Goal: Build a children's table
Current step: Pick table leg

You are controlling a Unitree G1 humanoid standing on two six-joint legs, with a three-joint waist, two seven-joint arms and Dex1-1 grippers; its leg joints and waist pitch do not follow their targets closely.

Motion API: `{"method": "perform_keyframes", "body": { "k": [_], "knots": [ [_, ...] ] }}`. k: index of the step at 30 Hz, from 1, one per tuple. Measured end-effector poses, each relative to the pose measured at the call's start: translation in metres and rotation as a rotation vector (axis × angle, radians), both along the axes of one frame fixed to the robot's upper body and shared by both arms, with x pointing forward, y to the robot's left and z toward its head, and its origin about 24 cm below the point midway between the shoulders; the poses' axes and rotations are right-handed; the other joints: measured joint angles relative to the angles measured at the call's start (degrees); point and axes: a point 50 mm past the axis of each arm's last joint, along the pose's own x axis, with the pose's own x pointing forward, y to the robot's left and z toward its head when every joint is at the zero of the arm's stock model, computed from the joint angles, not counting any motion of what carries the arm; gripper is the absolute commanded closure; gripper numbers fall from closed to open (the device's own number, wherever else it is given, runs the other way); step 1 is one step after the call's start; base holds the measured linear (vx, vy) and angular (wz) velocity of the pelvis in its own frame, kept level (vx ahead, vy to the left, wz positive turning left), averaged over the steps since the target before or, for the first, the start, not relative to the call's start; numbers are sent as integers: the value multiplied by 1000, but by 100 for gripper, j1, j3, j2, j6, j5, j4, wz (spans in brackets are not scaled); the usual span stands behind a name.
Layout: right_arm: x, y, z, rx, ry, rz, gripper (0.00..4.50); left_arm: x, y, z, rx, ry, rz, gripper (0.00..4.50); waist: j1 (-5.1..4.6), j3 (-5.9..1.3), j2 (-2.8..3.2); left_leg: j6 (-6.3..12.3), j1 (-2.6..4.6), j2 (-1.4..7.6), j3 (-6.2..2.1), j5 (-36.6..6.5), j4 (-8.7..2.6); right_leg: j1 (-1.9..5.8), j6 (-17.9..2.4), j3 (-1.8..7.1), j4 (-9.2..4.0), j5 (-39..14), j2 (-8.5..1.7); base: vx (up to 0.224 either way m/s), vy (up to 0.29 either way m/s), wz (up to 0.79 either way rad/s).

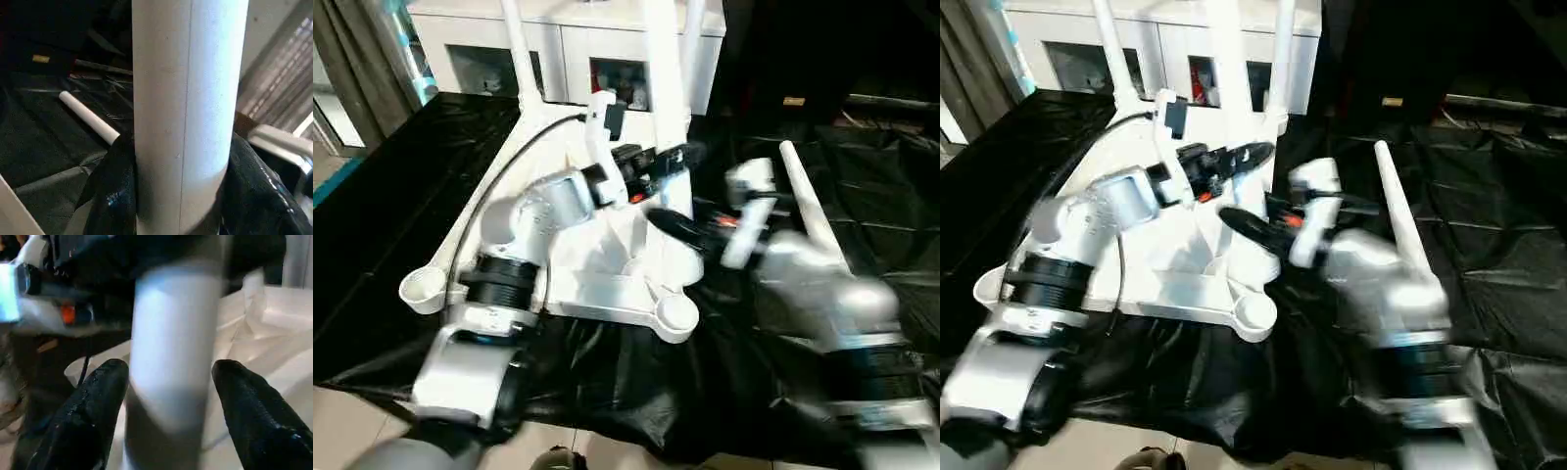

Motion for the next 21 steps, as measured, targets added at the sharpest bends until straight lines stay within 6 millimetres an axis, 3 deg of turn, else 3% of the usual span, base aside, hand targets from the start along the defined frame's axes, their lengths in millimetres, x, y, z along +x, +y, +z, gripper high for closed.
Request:
{"method": "perform_keyframes", "body": {
  "k": [7,9,21],
  "knots": [
    [-9,-6,-3,-37,83,152,99,-7,-5,16,-19,-65,-164,264,9,0,-1,0,3,0,1,1,2,1,0,0,3,0,0,0,0,0],
    [-10,-5,-4,-41,93,172,136,-9,-6,17,-35,-61,-190,264,9,0,-2,1,3,1,1,1,3,0,0,0,7,0,0,0,0,0],
    [-11,8,-1,-3,95,205,222,-13,-4,19,-45,-74,-225,264,34,0,-6,1,3,1,1,1,10,1,-1,1,9,1,-1,0,0,0]
  ]
}}
